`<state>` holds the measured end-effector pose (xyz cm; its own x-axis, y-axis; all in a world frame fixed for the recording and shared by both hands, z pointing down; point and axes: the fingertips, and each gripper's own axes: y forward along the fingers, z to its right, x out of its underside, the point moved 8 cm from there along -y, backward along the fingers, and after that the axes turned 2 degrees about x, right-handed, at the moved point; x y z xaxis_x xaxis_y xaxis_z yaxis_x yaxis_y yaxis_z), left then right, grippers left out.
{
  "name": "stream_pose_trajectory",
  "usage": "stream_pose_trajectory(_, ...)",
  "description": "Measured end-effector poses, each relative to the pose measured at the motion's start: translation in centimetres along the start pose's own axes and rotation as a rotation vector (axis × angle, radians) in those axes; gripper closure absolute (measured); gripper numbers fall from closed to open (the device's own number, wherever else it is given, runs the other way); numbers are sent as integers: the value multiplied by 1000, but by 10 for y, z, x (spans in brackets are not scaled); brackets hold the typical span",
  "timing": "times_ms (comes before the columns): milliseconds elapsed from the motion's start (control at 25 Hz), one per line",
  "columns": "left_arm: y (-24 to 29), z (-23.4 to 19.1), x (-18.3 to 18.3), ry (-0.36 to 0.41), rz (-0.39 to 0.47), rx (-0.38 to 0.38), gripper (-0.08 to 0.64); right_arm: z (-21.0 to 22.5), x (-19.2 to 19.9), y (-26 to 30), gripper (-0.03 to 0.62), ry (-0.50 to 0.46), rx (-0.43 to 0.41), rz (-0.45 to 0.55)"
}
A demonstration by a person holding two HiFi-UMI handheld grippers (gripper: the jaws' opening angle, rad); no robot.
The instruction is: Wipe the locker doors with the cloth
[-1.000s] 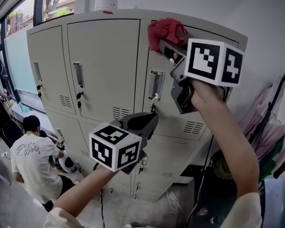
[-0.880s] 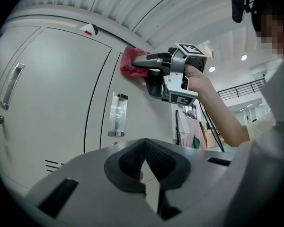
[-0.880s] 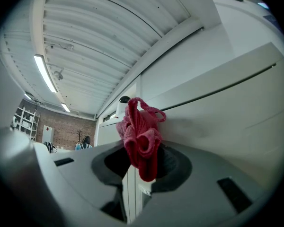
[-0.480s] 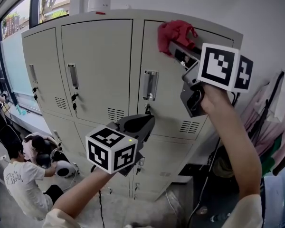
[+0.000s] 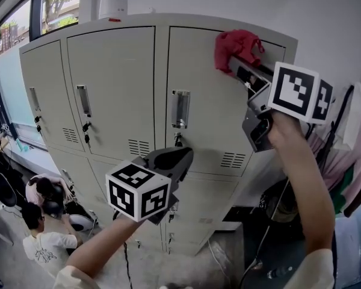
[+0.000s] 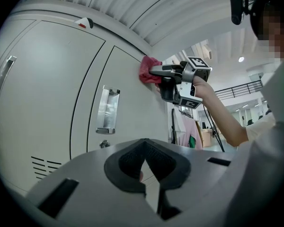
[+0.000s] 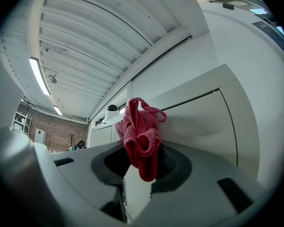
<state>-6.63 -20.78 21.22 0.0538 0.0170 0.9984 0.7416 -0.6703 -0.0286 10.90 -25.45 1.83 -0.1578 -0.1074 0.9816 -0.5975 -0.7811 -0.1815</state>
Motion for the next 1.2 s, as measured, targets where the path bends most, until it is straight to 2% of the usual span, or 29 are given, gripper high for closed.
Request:
stream_pose_trajectory(320,9,3,1,-2,0,20,555,21,-6,-20,485,4,39,14)
stream_pose_trajectory(480,13,4,2,-6,-2,27,555,32,-8,-33,485,14,89,14)
stream_pose_trajectory(600,16,5,3,-9,-4,34,555,40,-11,-40,483,6,88,24)
stream_pose_trajectory(1200,27,11,9,-15,-1,54,555,76,-16,-79,479,12,215,32)
